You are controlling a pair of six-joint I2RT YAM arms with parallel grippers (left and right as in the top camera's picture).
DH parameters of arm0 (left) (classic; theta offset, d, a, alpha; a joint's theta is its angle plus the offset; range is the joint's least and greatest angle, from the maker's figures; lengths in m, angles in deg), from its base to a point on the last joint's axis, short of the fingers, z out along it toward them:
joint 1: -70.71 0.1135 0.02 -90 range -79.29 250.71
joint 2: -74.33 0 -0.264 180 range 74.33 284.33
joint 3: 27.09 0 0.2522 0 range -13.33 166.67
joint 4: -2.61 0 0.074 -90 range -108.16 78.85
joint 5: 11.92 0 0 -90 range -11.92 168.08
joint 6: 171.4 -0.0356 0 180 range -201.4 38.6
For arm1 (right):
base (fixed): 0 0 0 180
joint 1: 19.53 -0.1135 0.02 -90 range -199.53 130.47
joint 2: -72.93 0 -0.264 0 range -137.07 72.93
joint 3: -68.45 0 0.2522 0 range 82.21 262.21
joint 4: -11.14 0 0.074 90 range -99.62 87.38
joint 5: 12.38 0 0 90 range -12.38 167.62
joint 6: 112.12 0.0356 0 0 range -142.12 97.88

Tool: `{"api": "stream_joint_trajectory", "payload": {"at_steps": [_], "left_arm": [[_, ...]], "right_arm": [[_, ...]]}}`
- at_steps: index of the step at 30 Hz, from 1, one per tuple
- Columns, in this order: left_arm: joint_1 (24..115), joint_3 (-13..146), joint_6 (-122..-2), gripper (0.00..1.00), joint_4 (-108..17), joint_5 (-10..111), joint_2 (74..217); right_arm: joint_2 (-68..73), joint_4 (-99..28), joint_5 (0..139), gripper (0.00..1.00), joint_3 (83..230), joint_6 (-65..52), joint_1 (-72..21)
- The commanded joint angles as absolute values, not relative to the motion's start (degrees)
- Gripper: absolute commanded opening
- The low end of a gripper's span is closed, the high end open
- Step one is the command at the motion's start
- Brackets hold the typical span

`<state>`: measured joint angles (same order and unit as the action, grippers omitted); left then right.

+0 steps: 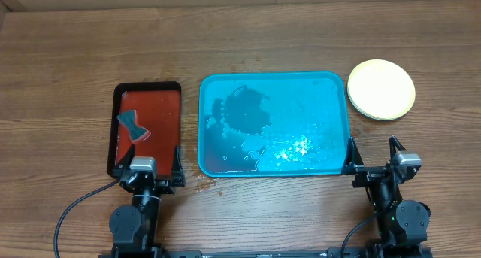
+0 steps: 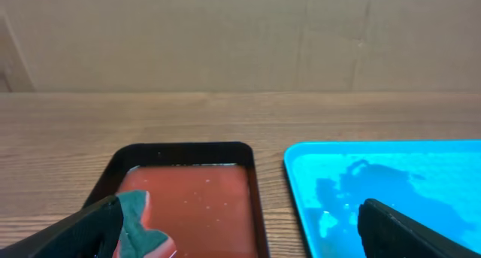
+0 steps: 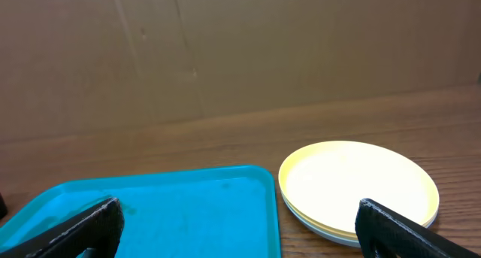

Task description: Clean dirty plates on tray and stack at the side

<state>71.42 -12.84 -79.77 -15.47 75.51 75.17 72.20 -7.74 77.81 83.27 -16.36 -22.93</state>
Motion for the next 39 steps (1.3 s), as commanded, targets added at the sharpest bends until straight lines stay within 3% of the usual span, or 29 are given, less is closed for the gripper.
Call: {"api": "stream_joint_trajectory", "payload": {"at_steps": [1,39], "left_arm": [[71.03,-13.06,-78.59,1.00,-15.82,78.35,74.53],[71.01,-13.06,-79.95,0.99,-15.62,77.63,74.58]], "right_arm": [[72.77,-7.39,77.52,1.00,82.68,-16.58,-22.69],[72.77,-7.42,77.55,1.00,82.68,-16.65,-22.69]]}}
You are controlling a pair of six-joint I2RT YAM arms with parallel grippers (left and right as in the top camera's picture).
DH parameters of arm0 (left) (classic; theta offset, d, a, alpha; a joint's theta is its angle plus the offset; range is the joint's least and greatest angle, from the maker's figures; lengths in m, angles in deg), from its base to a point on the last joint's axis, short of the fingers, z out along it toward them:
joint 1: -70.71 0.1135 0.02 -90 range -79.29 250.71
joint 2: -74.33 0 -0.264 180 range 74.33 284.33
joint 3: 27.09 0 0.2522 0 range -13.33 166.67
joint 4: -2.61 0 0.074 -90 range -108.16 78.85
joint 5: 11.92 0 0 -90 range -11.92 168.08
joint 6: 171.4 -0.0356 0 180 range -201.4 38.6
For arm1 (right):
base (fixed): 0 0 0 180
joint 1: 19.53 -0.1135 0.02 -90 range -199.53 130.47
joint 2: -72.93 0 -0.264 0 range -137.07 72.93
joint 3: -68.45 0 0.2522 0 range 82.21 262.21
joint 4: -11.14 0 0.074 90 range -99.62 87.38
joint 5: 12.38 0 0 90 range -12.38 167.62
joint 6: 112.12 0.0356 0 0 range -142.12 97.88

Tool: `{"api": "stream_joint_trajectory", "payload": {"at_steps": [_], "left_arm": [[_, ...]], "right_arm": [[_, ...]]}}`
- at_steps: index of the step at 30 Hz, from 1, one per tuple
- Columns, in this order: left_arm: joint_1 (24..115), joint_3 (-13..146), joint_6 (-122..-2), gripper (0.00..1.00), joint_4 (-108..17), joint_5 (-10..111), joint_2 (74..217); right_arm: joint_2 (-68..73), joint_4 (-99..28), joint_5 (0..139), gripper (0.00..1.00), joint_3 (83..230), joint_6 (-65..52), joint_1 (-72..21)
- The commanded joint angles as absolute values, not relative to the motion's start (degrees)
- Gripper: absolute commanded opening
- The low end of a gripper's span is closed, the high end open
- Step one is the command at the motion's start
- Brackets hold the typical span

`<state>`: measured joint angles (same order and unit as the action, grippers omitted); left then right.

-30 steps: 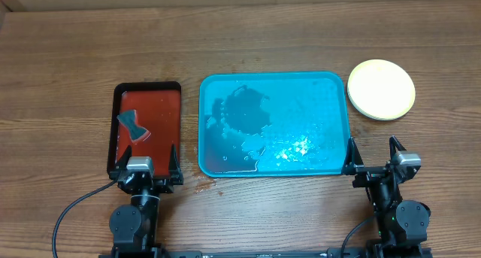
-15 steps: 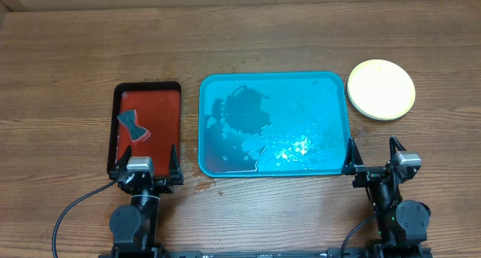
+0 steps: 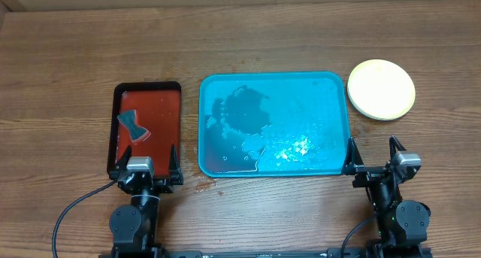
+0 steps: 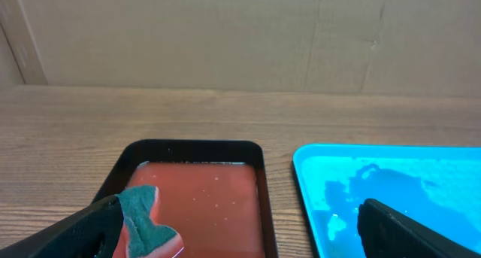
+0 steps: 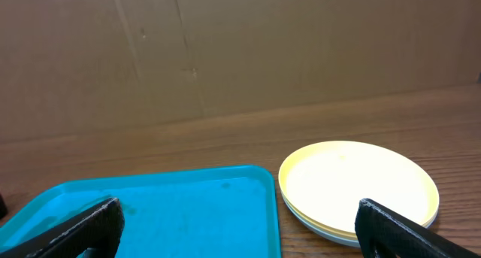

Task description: Clean dirty plates on tray and stack at the side

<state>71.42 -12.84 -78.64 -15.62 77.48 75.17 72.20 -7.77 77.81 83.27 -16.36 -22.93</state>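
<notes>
A wet blue tray [image 3: 331, 89] lies mid-table with dark smears and water on it, no plate on it. A stack of pale yellow plates [image 3: 381, 89] rests on the table to its right, also seen as the plates [image 5: 359, 189]. A green sponge [image 3: 132, 126] lies in a black tray of red liquid [image 3: 147, 87]; the sponge [image 4: 143, 217] shows in the left wrist view. My left gripper [image 3: 144, 168] stands open at the black tray's near end. My right gripper [image 3: 372, 162] stands open near the blue tray's front right corner. Both are empty.
Brown cardboard walls stand behind the wooden table [image 3: 75, 47]. A small wet patch [image 3: 201, 184] marks the wood at the blue tray's front left corner. Cables run from both arm bases at the near edge.
My left gripper has shifted slightly to the left along the black tray's near end. The right arm, plates, sponge and trays have not moved.
</notes>
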Motion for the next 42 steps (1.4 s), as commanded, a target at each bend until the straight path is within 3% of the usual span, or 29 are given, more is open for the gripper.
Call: {"api": "stream_joint_trajectory", "payload": {"at_steps": [1,9,15,42], "left_arm": [[71.01,-13.06,-79.95,1.00,-15.62,77.63,74.58],[71.01,-13.06,-79.95,1.00,-15.62,77.63,74.58],[71.01,-13.06,-79.95,1.00,-15.62,77.63,74.58],[71.01,-13.06,-79.95,1.00,-15.62,77.63,74.58]], "right_arm": [[72.77,-7.11,80.43,1.00,82.71,-19.66,-22.62],[72.77,-7.44,78.97,1.00,82.68,-19.86,-22.51],[72.77,-7.55,77.72,1.00,82.68,-29.19,-22.51],[72.77,-7.44,77.55,1.00,82.68,-27.73,-22.51]]}}
